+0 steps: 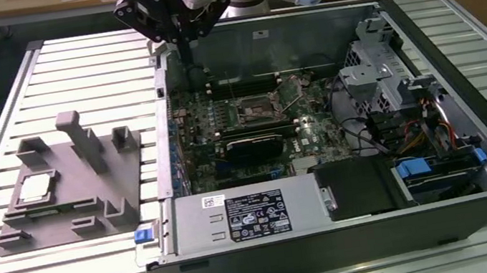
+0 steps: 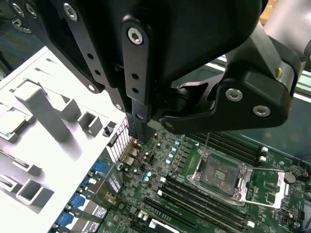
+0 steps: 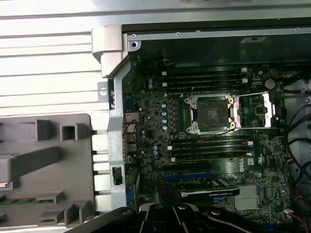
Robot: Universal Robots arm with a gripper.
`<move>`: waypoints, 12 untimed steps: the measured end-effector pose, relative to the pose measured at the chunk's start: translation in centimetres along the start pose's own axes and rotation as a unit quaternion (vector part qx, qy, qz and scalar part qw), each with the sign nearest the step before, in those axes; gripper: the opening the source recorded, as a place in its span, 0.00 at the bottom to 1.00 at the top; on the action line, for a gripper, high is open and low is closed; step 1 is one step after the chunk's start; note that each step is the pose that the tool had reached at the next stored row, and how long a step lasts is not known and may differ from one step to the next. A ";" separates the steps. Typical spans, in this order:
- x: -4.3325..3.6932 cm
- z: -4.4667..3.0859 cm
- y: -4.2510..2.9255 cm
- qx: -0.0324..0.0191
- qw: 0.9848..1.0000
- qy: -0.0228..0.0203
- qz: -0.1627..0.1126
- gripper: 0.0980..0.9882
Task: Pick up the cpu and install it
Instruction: 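Reach for the cpu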
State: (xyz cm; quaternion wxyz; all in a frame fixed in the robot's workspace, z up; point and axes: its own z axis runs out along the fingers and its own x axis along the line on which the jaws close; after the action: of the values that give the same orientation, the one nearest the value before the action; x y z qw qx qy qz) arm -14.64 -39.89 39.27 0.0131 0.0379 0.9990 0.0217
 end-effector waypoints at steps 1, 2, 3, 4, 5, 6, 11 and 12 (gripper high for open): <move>0.03 0.00 0.00 0.000 1.000 0.000 0.000 0.01; 0.05 0.00 0.00 0.000 1.000 0.000 0.000 0.01; 0.07 0.00 -0.01 0.000 1.000 0.000 0.000 0.01; 0.09 0.00 -0.01 0.000 1.000 0.000 0.000 0.01; 0.11 0.01 -0.01 0.000 1.000 0.000 0.000 0.01; 0.14 0.00 -0.01 0.000 1.000 0.000 0.000 0.01; 0.33 0.01 -0.03 0.000 1.000 0.000 0.000 0.01; 0.36 0.01 -0.03 0.000 1.000 0.000 0.000 0.01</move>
State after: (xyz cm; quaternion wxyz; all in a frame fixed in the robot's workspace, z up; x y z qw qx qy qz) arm -15.01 -39.89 39.25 0.0131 0.0379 0.9990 0.0217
